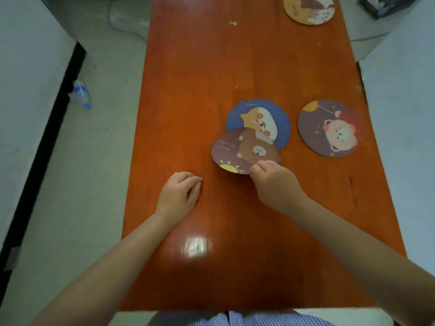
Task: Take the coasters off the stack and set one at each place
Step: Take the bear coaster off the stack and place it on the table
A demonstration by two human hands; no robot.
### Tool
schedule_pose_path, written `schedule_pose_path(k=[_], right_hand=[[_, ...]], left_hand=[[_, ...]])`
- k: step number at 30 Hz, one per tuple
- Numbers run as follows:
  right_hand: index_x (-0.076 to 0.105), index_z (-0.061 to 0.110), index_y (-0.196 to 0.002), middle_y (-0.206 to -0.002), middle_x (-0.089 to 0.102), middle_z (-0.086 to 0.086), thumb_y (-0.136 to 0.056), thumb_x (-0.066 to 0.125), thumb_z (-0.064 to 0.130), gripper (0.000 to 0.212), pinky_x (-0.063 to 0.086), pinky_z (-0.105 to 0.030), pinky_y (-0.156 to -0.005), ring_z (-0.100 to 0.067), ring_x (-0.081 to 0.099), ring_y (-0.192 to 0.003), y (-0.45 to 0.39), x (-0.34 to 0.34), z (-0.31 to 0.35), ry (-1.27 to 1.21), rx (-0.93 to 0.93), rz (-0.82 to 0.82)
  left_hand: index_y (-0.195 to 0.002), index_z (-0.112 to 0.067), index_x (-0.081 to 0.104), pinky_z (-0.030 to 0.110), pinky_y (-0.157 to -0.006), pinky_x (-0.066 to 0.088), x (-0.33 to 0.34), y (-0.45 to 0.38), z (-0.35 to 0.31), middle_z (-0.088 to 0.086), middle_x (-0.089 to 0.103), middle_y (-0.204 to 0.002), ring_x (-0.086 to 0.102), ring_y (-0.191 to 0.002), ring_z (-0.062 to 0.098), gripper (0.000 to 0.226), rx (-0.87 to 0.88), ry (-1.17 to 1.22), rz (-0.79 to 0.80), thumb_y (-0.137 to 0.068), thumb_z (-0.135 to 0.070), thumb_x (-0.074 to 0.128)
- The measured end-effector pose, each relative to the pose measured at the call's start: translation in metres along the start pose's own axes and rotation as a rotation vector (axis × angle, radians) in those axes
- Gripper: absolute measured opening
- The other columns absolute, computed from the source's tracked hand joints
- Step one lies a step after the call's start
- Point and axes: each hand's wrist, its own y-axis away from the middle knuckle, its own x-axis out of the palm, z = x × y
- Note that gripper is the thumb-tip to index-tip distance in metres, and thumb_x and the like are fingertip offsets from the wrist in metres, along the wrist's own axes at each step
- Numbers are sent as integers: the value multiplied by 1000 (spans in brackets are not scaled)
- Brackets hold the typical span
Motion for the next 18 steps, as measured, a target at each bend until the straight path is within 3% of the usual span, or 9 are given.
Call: schedule_pose_path(k=[2,4,6,8,9,11,13,15,18], right_hand=[[53,2,-55,-45,55,-13,-57,64,-14,19,23,-17,-39,-25,49,-36,26,2,29,-1,31,-53],[52,2,-52,-43,54,-14,-54,68,-16,24,28,-19,-36,-25,48,-33,55,12,62,-49,67,8],[55,0,-54,-46,58,-17,-60,70,-13,22,38,-25,-39,-27,53,-37,81,26,93,-116,119,94],[62,-2,-74,-66,67,-21,-83,59,0,10,48,-33,-61,-32,61,-58,95,35,115,-227,223,243],[63,-1,-85,-78,69,-22,-91,51,6,15,47,-35,-75,-32,62,-68,99,38,122,-325,298,322],[62,-1,-92,-87,70,-21,-95,44,10,21,43,-37,-89,-29,59,-70,103,42,132,-526,427,352],[61,0,-92,-92,70,-21,-95,45,10,19,45,-31,-74,-23,58,-69,99,40,133,-659,498,252],[61,1,-99,-102,68,-20,-92,49,7,16,43,-30,-76,-28,60,-90,89,38,117,-574,482,115],[50,5,-122,-131,53,-15,-89,57,17,36,36,-41,-107,-29,42,-126,63,35,79,-273,402,168]], left_hand=[[-96,0,70,24,-75,44,-1,33,-5,14,71,-93,64,-85,23,17,-152,158,44,-89,-7,56],[-96,-4,70,21,-65,42,-1,63,-8,9,70,-86,60,-76,15,20,-309,308,91,-92,-11,51],[-91,-10,69,28,-64,46,-2,88,-9,5,67,-79,59,-69,14,22,-409,394,118,-94,-14,48],[-83,-16,67,36,-68,49,-2,109,-6,4,66,-76,59,-68,16,22,-476,402,119,-94,-15,47],[-78,-19,64,39,-69,50,-2,119,-5,2,65,-74,59,-68,16,23,-505,403,118,-94,-16,47],[-69,-27,60,40,-71,51,-5,134,-4,-3,64,-69,59,-66,15,29,-565,410,113,-93,-18,48],[-65,-30,58,42,-74,52,-8,143,-4,-6,63,-66,60,-67,16,32,-619,404,114,-93,-19,48],[-71,-23,62,42,-76,53,-8,149,-7,-3,63,-66,61,-69,20,26,-678,399,139,-93,-19,48],[-94,-6,62,31,-63,54,-2,151,-28,2,63,-66,60,-60,15,19,-835,539,284,-94,-18,47]])
